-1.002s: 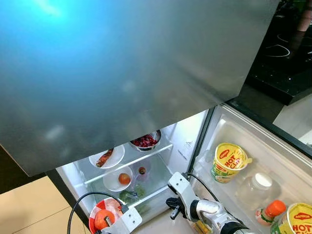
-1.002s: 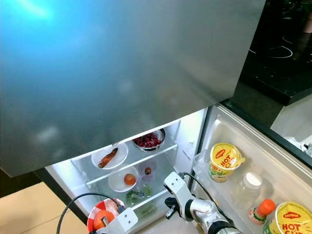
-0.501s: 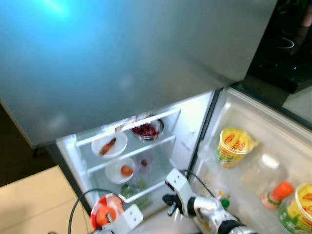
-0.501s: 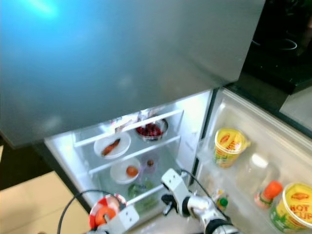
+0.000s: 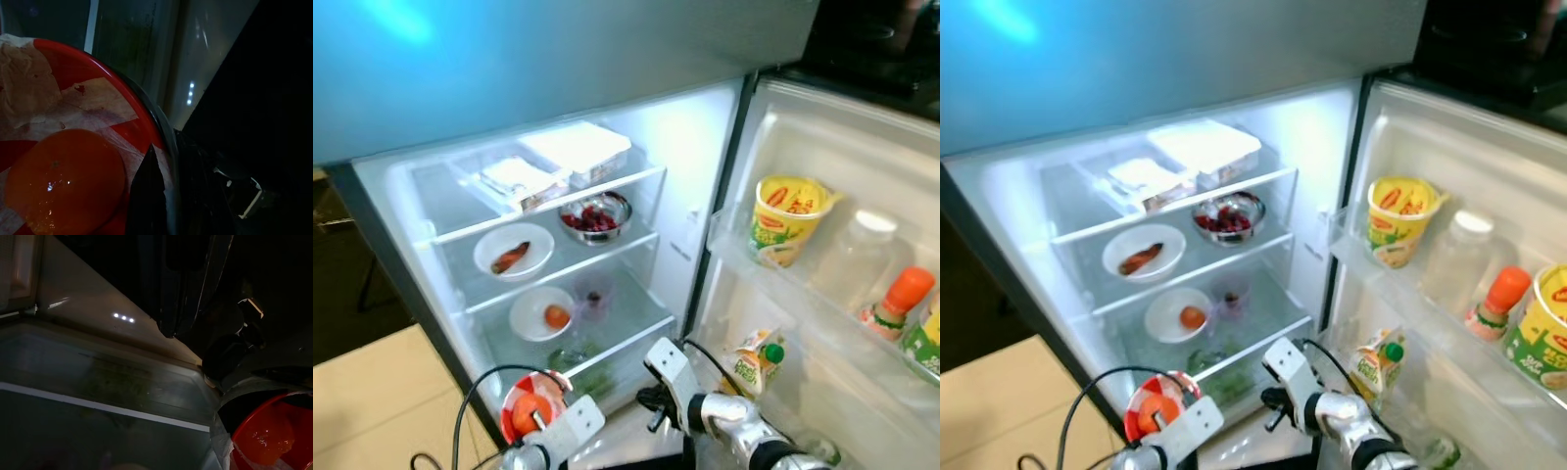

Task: Restocking fridge

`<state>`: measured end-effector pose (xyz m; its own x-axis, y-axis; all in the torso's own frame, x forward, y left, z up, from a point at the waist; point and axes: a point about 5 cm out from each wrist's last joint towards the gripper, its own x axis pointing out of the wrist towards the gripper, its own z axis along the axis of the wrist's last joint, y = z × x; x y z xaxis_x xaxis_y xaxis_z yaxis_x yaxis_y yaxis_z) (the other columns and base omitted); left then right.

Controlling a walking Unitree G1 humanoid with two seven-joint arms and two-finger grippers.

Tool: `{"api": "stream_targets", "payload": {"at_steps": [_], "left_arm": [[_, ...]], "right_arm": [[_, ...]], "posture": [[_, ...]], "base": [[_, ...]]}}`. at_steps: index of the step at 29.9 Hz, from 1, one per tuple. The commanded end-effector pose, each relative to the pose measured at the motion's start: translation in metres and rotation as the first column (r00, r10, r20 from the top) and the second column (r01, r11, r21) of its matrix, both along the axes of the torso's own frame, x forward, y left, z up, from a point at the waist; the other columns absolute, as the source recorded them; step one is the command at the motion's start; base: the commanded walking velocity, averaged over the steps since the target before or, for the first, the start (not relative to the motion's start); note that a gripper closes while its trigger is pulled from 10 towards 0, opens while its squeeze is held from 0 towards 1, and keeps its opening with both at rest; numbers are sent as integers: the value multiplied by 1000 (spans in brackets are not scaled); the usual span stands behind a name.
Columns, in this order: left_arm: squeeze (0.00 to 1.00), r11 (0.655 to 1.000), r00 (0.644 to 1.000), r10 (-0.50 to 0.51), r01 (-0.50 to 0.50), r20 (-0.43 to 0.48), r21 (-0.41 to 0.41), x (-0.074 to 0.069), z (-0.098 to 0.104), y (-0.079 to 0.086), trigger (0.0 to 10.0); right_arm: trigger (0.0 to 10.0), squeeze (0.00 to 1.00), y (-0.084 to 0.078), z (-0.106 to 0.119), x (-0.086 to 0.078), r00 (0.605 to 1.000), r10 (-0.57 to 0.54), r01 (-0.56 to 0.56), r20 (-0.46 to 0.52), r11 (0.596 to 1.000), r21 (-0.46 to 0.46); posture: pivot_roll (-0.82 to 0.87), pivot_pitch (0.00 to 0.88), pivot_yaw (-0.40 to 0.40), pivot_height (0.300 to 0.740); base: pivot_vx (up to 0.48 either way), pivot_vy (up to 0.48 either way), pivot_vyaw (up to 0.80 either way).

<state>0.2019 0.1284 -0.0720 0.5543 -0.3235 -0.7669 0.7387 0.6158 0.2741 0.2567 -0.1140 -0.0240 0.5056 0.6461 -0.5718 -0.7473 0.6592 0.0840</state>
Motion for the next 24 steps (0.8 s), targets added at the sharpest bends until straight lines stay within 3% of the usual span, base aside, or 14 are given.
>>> {"api": "stream_targets", "payload": {"at_steps": [1,24], "left_arm": [[0,999,999,-8,9,-36,32,-8,-5,7,10000],[0,998,999,-34,35,-9,43,-4,-3,4,10000]], "right_arm": [[10000,0,2,5,5,1000,0,0,27,1000,13],[10000,0,6,10,10,998,22,-23,52,1000,17]], "posture": [[-28,0,2,570],[-29,0,3,491]], "base": [[0,0,0],[0,0,0]]}}
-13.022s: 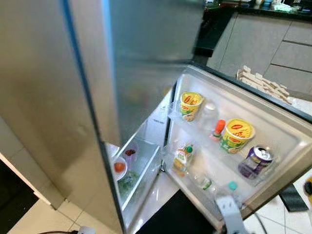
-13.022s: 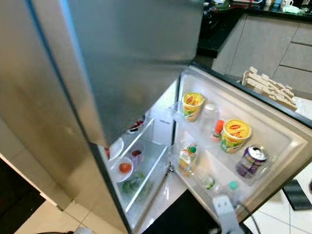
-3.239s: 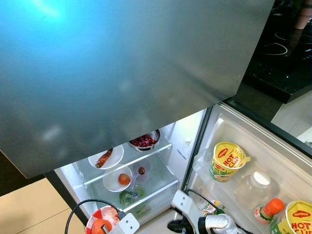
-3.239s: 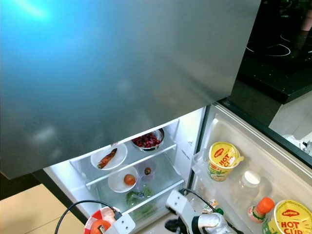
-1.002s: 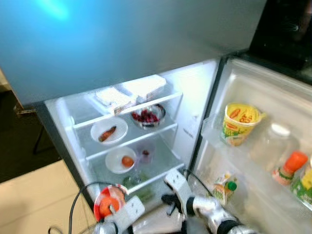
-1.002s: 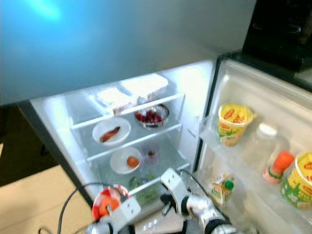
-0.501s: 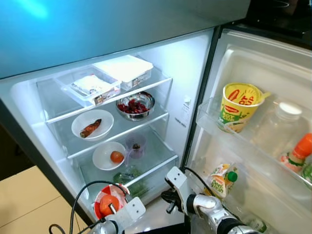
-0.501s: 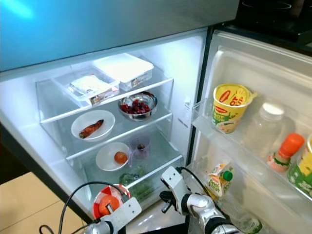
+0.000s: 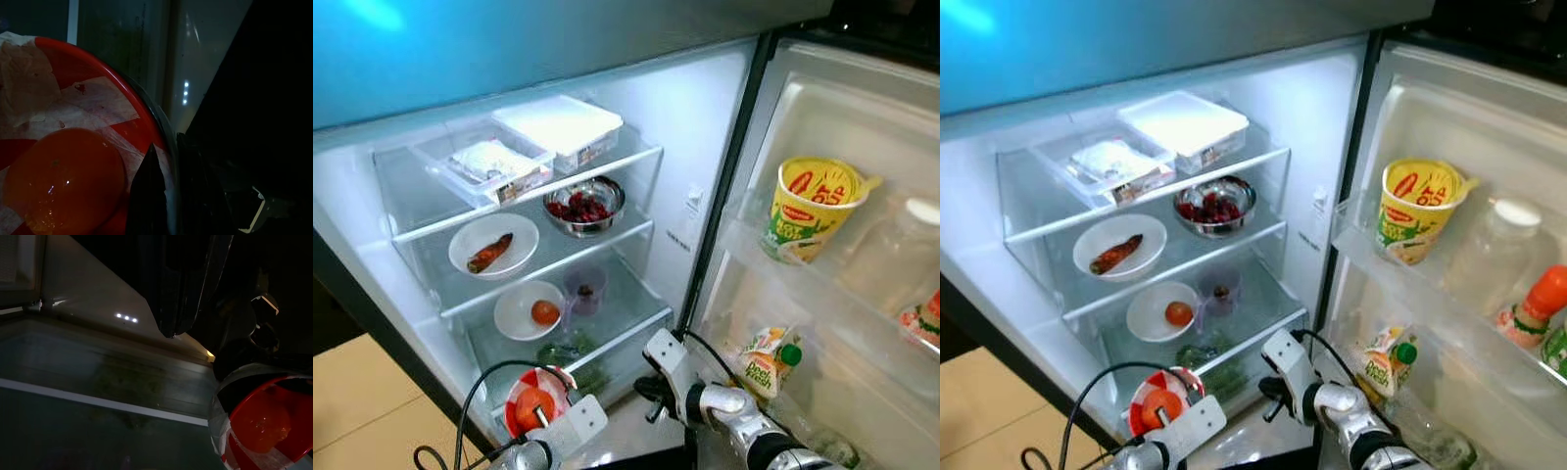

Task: Restocking fridge

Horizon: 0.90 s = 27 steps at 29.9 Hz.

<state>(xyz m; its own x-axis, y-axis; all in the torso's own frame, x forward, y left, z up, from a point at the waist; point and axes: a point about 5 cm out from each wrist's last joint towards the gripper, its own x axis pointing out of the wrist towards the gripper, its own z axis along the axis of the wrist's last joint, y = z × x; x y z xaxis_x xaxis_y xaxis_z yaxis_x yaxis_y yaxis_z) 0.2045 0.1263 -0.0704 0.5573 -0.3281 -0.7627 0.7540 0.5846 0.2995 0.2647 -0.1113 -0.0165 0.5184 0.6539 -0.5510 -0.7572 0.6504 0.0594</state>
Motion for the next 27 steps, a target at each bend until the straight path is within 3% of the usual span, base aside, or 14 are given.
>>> {"api": "stream_targets", "payload": {"at_steps": [1,27], "left_arm": [[0,1000,1000,1,0,-26,25,-6,-4,7,10000],[0,999,1000,-23,22,18,44,-1,-1,4,10000]], "right_arm": [[10000,0,3,3,2,1000,12,-12,16,1000,14],[10000,0,3,6,4,999,20,-20,40,1000,8]], "posture": [[-29,0,3,486],[-33,0,-1,361]], "base": [[0,0,0],[0,0,0]]}}
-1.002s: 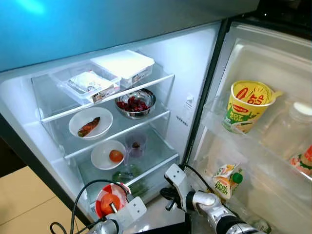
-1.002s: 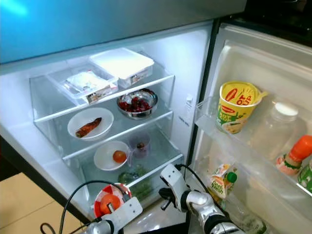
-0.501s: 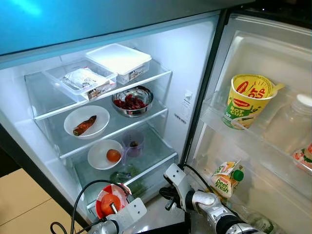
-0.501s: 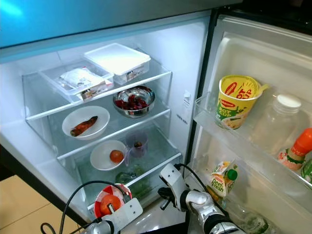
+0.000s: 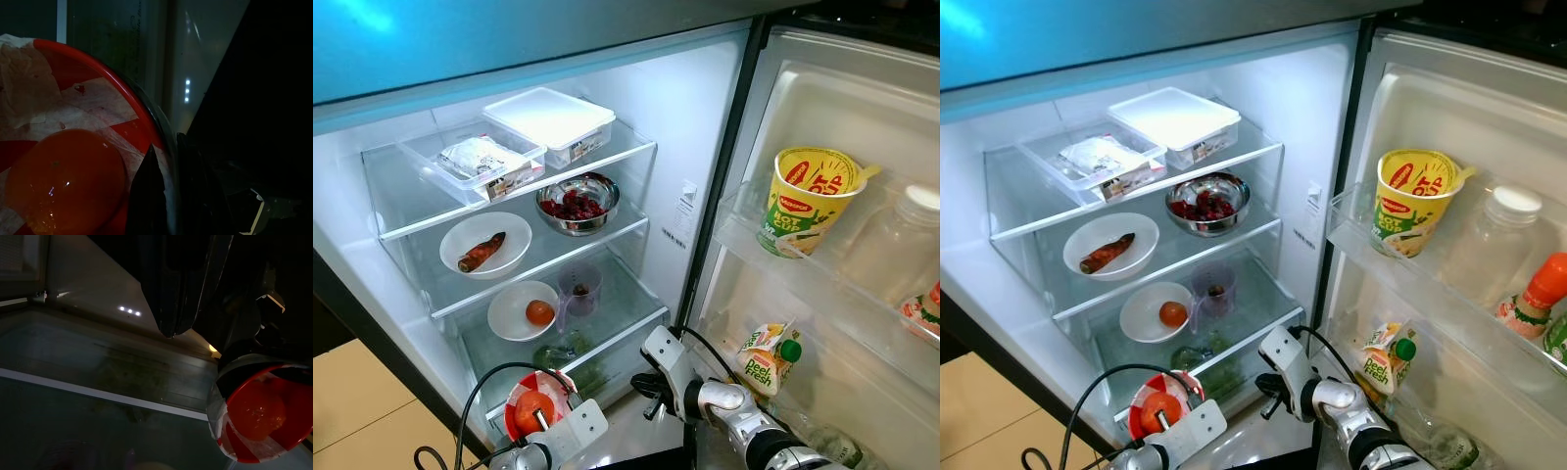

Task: Restocking fridge

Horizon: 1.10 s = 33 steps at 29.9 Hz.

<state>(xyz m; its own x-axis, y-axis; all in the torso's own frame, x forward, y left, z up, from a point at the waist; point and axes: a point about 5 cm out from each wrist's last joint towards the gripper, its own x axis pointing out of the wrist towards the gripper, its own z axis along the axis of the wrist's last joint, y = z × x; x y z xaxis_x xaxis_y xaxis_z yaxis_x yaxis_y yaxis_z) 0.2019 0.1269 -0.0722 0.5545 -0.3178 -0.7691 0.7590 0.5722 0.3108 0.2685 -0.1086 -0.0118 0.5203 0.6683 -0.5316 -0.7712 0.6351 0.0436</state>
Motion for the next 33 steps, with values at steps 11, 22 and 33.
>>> {"api": "stream_targets", "payload": {"at_steps": [11,22,33], "left_arm": [[0,1000,993,-21,20,119,9,17,11,-1,10000],[0,999,975,-45,44,216,9,27,21,0,10000],[0,996,950,-73,54,305,69,42,32,13,10000]], "right_arm": [[10000,0,-2,3,3,999,-31,31,29,1000,8],[10000,0,-1,28,25,986,-83,75,147,995,60],[10000,0,-3,51,31,968,-97,65,233,988,142]], "posture": [[-39,0,3,346],[-50,68,20,346],[-44,179,39,346]], "base": [[0,0,0],[0,0,0],[0,0,0]]}}
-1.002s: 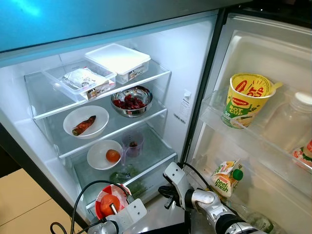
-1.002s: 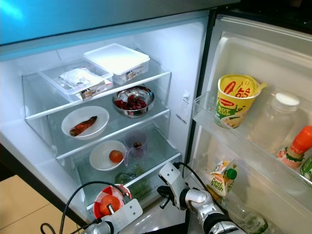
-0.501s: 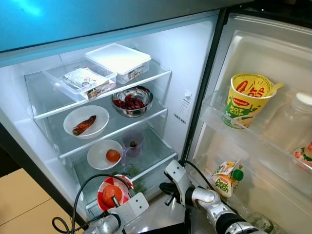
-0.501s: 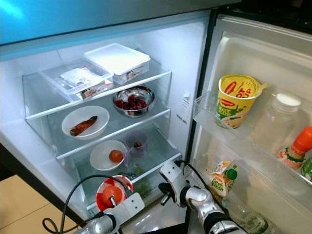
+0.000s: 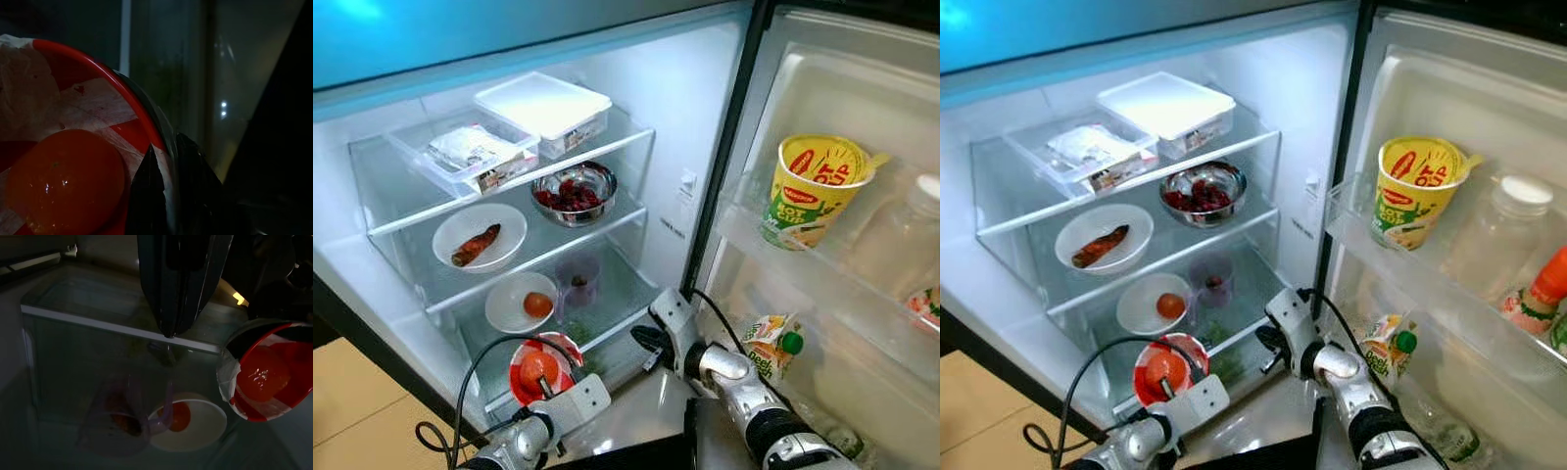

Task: Restocking fridge

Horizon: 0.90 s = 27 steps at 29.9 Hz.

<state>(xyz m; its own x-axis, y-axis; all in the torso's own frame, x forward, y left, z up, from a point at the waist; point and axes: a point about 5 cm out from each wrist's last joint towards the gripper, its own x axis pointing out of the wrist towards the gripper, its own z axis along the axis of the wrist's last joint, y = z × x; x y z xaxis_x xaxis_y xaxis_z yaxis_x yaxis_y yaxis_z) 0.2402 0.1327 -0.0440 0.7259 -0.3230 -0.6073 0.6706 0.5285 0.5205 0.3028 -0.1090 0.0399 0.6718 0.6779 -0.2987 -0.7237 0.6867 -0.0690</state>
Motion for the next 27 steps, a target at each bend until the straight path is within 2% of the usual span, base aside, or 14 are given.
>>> {"api": "stream_targets", "payload": {"at_steps": [1,7,12,14,17,22,25,27], "left_arm": [[0,999,999,-20,19,45,31,3,4,7,10000],[0,998,997,-44,42,57,41,4,5,10,10000],[0,996,995,-83,82,59,22,6,8,5,10000],[0,993,991,-115,115,73,7,12,13,-1,10000],[0,989,984,-145,149,105,-26,20,21,-12,10000],[0,978,972,-179,192,155,-78,26,31,-25,10000],[0,960,951,-226,254,213,-116,32,43,-40,10000],[0,960,951,-226,254,213,-116,32,43,-40,10000]], "right_arm": [[10000,0,-3,-1,-3,1000,-13,13,-13,1000,17],[10000,0,-8,5,-6,1000,-30,29,11,999,29],[10000,0,-15,11,-9,999,-40,39,31,999,28],[10000,0,-20,16,-13,998,-36,35,52,999,6],[10000,0,-25,14,-19,996,-35,41,79,996,-75],[10000,0,-28,12,-26,996,-60,66,72,995,-79],[10000,0,-31,11,-36,995,-83,88,59,992,-86],[10000,0,-31,11,-36,995,-83,88,59,992,-86]], "posture": [[-44,179,39,346],[-59,237,52,346],[-76,275,61,346],[-84,297,67,346],[-97,318,64,346],[-101,338,61,346],[-106,356,67,346],[-106,356,67,346]], "base": [[0,0,0],[0,0,0],[0,0,0],[0,0,0],[0,0,0],[0,0,0],[0,0,0],[0,0,0]]}}
